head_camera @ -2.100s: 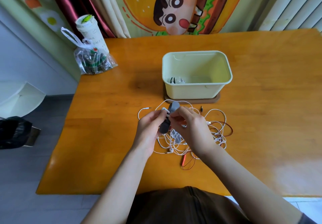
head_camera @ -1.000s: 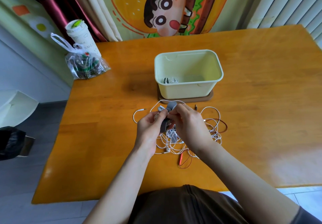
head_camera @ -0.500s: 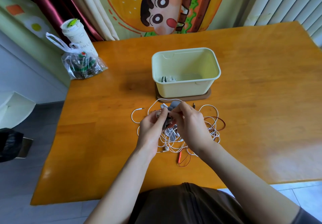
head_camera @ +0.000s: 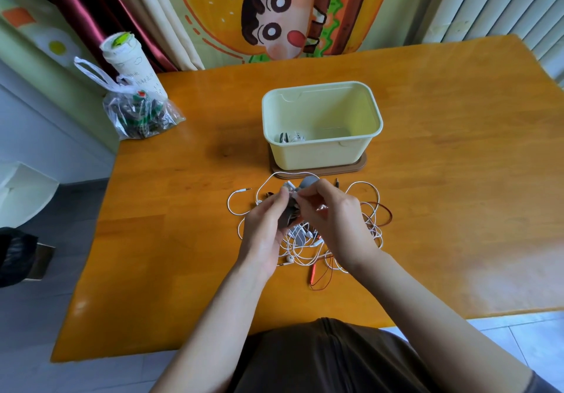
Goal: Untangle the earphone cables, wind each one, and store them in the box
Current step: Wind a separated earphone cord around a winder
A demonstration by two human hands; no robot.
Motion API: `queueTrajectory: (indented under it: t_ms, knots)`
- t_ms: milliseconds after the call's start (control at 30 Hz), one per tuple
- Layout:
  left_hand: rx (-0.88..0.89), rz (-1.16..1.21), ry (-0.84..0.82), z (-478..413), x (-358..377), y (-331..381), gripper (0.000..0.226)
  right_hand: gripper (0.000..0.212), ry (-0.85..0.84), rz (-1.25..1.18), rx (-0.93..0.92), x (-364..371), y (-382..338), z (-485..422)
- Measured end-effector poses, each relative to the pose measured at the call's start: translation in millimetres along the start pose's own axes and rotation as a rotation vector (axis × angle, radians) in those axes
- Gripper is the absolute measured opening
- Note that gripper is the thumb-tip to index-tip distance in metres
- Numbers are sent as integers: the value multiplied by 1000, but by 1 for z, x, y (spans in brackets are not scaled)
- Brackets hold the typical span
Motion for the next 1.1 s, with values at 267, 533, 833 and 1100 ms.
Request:
queueTrajectory:
  t_ms: [267,533,833,1100]
  knots:
    - [74,-68,77,3,5,0,15,6,77,-19,65,-1,1,5]
    - [92,-43,206,7,8,1,12,5,110,56,60,6,-1,4]
    - [129,-51,240,6,8,1,7,7,89,51,86,6,-2,5]
    - [141,-42,285,4,13,7,8,10,137,215,-75,5,-9,0]
Point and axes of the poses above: each hand's wrist, its own z-axis away from the middle knuckle, its own x-axis out of the palm, y = z × x, the point moved 2 cm from there along -z, towards the middle knuckle, and after that the axes turned 8 degrees about x, right-handed, at the moved point
